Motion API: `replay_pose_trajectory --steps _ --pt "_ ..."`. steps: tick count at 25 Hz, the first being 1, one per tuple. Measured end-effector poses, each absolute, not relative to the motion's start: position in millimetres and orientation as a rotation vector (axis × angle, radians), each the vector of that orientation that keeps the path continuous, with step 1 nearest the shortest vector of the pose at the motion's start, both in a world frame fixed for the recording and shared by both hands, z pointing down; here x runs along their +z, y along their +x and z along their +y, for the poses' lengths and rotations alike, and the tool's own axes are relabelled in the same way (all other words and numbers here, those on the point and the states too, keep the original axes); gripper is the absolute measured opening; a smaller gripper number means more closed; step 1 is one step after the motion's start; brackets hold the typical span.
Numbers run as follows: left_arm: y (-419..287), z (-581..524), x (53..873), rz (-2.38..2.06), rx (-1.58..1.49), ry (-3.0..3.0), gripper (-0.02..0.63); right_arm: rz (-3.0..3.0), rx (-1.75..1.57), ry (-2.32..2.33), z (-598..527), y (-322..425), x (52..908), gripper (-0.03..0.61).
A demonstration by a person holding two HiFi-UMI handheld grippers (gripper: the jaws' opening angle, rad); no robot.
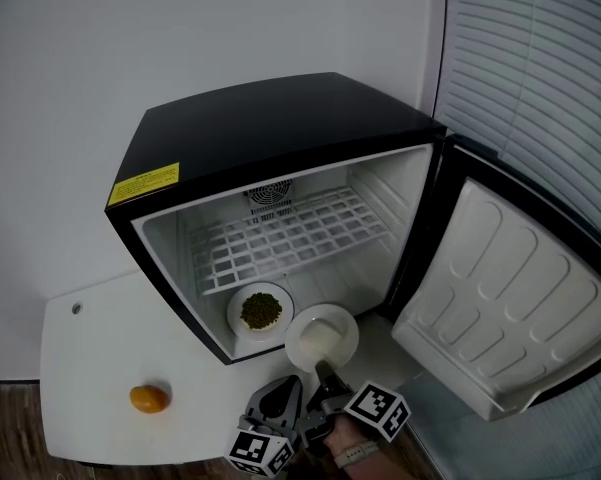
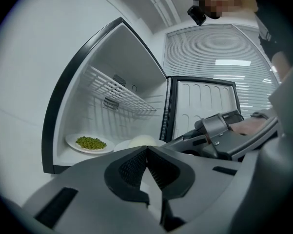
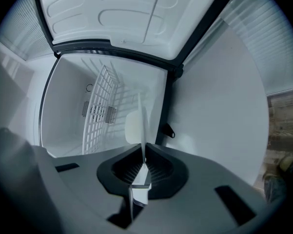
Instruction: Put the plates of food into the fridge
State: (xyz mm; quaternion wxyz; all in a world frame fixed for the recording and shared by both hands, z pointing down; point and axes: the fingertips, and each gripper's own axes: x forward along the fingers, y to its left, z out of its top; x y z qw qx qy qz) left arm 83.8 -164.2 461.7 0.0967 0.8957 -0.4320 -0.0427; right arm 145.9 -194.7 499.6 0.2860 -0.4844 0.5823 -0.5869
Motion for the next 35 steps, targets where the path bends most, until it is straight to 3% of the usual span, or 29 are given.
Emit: replay_pose_trajectory --steps 35 --pt "98.6 -256.3 468.9 -1.144 -0.086 2.712 0.008 1.332 -1.56 -1.319 -294.2 164.3 518.8 0.017"
